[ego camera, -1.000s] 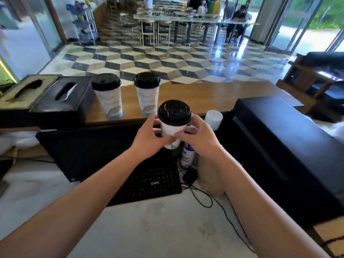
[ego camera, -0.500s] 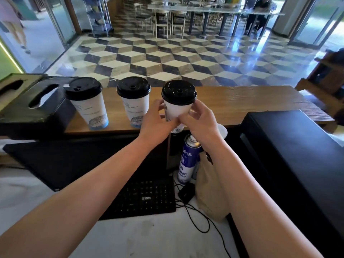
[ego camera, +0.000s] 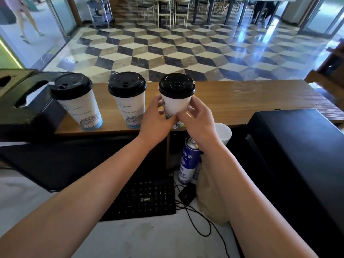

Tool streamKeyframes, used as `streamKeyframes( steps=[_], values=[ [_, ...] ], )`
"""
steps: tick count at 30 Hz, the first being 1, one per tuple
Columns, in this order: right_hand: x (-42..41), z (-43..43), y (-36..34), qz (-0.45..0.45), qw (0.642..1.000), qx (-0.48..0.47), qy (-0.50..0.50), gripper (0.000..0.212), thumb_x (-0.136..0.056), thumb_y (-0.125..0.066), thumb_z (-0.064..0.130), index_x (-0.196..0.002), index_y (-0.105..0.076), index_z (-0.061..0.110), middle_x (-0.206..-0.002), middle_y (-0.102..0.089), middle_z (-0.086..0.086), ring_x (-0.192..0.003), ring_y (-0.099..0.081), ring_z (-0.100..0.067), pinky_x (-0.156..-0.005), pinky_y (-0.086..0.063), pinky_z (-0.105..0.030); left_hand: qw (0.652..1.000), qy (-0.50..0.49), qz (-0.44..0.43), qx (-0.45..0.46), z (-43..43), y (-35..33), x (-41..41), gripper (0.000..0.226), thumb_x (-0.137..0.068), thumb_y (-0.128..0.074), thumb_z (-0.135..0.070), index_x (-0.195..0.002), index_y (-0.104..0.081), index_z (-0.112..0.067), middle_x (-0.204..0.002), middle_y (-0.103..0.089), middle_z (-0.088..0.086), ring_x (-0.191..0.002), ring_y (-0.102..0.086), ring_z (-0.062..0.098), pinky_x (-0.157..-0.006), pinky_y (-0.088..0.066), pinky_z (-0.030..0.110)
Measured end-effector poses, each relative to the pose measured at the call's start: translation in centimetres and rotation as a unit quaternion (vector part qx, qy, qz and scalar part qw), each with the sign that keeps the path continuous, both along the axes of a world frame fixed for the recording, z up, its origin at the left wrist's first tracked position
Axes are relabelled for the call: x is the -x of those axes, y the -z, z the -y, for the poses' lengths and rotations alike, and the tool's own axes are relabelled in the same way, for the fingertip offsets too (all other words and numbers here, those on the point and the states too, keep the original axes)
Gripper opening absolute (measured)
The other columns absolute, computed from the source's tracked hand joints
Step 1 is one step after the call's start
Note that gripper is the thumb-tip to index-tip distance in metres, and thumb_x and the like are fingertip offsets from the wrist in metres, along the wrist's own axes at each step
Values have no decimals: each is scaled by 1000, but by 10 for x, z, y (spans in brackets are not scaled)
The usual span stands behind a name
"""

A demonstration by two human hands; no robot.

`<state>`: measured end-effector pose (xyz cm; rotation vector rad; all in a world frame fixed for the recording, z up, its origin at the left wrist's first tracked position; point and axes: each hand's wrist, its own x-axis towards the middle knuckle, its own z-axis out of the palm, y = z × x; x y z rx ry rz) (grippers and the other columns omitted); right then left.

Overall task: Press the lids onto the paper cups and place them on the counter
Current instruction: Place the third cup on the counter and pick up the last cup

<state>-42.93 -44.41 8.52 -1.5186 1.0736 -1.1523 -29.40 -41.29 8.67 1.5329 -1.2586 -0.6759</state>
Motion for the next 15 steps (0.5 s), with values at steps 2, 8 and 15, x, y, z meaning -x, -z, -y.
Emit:
streamKeyframes(
  steps=[2, 8, 15],
  values=[
    [-1, 0, -2, 4, 1000, -4, -3, 50, -88, -66, 4, -134, -63, 22, -121, -73, 8, -118, -65, -6, -78, -59, -21, 1000, -3, 1, 2, 2, 1, 0, 74, -79, -82, -25, -142, -44, -23, -138, -58, -4, -106, -61, 11, -80, -52, 22],
    [-1, 0, -7, 17, 1000, -13, -5, 47, -89, -65, 0, -131, -64, 21, -117, -73, 10, -112, -66, -2, -72, -57, -17, 1000, -8, -6, -1, 5, 2, 0, 77, -78, -83, -25, -144, -44, -20, -140, -58, -1, -107, -60, 11, -88, -55, 31],
    [-3, 6, -2, 2, 1000, -12, -2, 49, -88, -64, 1, -133, -63, 19, -124, -72, 5, -120, -64, -8, -78, -60, -21, 1000, -12, -13, -1, 10, 7, 1, 77, -77, -84, -24, -143, -42, -21, -138, -58, -1, -106, -63, 11, -83, -56, 26]
  ],
)
